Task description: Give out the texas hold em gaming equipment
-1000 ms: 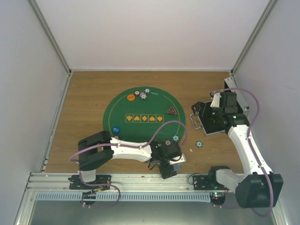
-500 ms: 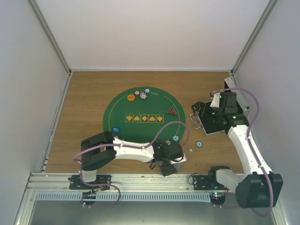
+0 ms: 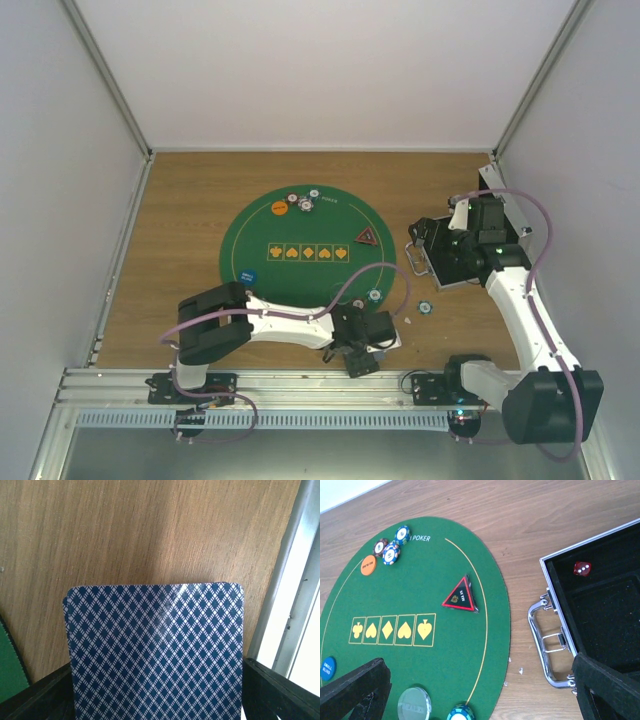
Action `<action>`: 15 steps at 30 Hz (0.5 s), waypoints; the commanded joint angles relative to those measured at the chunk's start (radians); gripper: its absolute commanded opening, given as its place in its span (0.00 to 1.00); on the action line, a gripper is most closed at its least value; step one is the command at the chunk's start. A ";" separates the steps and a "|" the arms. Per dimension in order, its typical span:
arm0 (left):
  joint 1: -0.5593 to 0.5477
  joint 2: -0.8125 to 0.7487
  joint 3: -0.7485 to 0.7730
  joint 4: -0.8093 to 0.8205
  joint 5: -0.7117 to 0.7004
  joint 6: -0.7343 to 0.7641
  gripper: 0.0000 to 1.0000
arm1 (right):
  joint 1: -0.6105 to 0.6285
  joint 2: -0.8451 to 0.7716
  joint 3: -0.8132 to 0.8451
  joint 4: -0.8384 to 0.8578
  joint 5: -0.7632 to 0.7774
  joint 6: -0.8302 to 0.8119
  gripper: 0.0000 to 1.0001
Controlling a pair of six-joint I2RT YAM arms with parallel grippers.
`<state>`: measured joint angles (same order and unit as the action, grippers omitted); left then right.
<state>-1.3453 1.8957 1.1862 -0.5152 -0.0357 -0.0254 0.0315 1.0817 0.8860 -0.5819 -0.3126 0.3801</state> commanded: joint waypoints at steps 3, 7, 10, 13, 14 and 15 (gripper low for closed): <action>-0.009 0.066 -0.001 -0.058 0.010 0.007 0.79 | -0.010 -0.017 -0.006 0.014 0.019 0.013 1.00; -0.011 0.065 -0.006 -0.063 0.000 0.000 0.69 | -0.010 -0.021 0.005 0.006 0.022 0.015 1.00; -0.011 0.058 -0.008 -0.056 0.002 -0.002 0.66 | -0.010 -0.023 0.011 -0.012 0.025 0.014 1.00; -0.010 0.050 -0.010 -0.046 0.003 -0.002 0.66 | -0.010 -0.026 0.011 -0.040 0.031 0.002 1.00; -0.011 0.047 -0.010 -0.043 0.003 -0.001 0.66 | -0.010 -0.028 0.010 -0.049 0.034 -0.001 1.00; -0.011 0.047 -0.010 -0.041 0.003 -0.001 0.64 | -0.010 -0.032 0.008 -0.057 0.036 -0.004 1.00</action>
<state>-1.3552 1.9045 1.1969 -0.5190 -0.0368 -0.0162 0.0315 1.0771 0.8864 -0.5953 -0.2928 0.3820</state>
